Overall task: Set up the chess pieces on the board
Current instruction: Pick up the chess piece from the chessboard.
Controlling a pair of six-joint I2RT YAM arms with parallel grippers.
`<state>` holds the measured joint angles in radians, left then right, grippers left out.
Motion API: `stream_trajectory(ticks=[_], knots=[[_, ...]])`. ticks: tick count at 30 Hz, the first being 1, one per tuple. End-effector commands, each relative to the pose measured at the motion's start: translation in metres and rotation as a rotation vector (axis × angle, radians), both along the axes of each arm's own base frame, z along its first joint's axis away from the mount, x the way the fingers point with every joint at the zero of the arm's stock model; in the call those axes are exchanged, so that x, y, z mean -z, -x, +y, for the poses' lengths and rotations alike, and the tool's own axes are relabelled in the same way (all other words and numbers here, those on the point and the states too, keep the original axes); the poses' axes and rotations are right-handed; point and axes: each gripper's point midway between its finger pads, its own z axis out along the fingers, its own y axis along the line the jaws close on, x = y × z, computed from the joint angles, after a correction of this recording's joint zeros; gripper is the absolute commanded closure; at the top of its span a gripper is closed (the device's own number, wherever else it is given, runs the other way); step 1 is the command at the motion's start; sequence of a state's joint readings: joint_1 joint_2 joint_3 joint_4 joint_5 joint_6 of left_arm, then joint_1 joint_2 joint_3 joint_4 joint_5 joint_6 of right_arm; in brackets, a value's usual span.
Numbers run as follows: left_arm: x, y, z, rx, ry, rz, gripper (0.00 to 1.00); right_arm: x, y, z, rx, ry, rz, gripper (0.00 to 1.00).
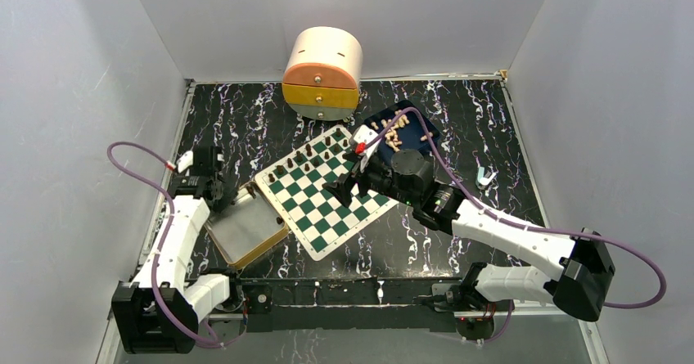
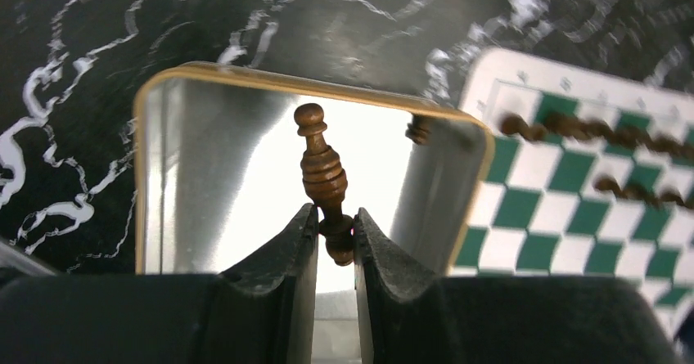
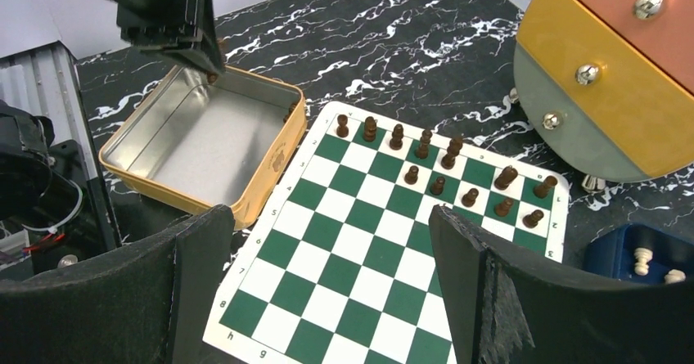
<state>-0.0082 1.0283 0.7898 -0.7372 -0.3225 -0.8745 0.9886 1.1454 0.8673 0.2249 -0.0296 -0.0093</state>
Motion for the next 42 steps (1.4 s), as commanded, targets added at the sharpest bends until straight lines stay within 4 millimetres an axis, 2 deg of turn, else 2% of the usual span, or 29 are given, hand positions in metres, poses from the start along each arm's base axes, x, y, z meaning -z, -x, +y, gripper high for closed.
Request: stream_trajectory(ticks=[1, 3, 6, 9, 12, 16, 18, 20, 24, 28, 31, 37, 42], knots=[[-0.037, -0.029, -0.036, 0.368, 0.074, -0.094, 0.94, -0.019, -0.001, 0.002, 0.002, -0.048, -0.003, 0.01], [-0.047, -0.035, -0.056, 0.507, 0.137, -0.124, 0.94, -0.020, -0.002, 0.001, 0.008, -0.044, -0.016, 0.01], [-0.060, -0.036, -0.075, 0.640, 0.190, -0.161, 0.95, -0.016, -0.005, 0.001, 0.000, -0.006, -0.071, 0.01], [-0.072, -0.036, -0.093, 0.767, 0.239, -0.214, 0.95, -0.005, -0.004, 0.005, -0.045, 0.045, -0.134, 0.01], [-0.081, -0.034, -0.122, 0.891, 0.376, -0.256, 0.95, 0.011, -0.006, 0.005, -0.090, 0.132, -0.231, 0.02], [-0.094, -0.027, -0.157, 1.011, 0.573, -0.264, 0.97, 0.022, 0.003, 0.009, -0.206, 0.186, -0.400, 0.01], [-0.100, -0.023, -0.171, 1.070, 0.609, -0.269, 0.98, 0.023, 0.006, 0.012, -0.248, 0.192, -0.465, 0.02], [-0.102, -0.016, -0.186, 1.133, 0.640, -0.261, 0.98, 0.025, 0.010, 0.015, -0.301, 0.209, -0.514, 0.08], [-0.106, 0.005, -0.222, 1.266, 0.751, -0.244, 0.99, 0.036, 0.018, 0.020, -0.433, 0.231, -0.579, 0.27], [-0.112, 0.019, -0.239, 1.355, 0.775, -0.261, 0.99, 0.045, 0.028, 0.021, -0.555, 0.237, -0.640, 0.34], [-0.117, 0.032, -0.249, 1.410, 0.846, -0.261, 0.99, 0.048, 0.025, 0.025, -0.574, 0.249, -0.680, 0.32], [-0.115, 0.037, -0.251, 1.422, 0.865, -0.254, 0.99, 0.049, 0.019, 0.030, -0.587, 0.273, -0.750, 0.29], [-0.111, 0.037, -0.253, 1.425, 0.875, -0.239, 1.00, 0.042, 0.012, 0.034, -0.561, 0.271, -0.775, 0.29]])
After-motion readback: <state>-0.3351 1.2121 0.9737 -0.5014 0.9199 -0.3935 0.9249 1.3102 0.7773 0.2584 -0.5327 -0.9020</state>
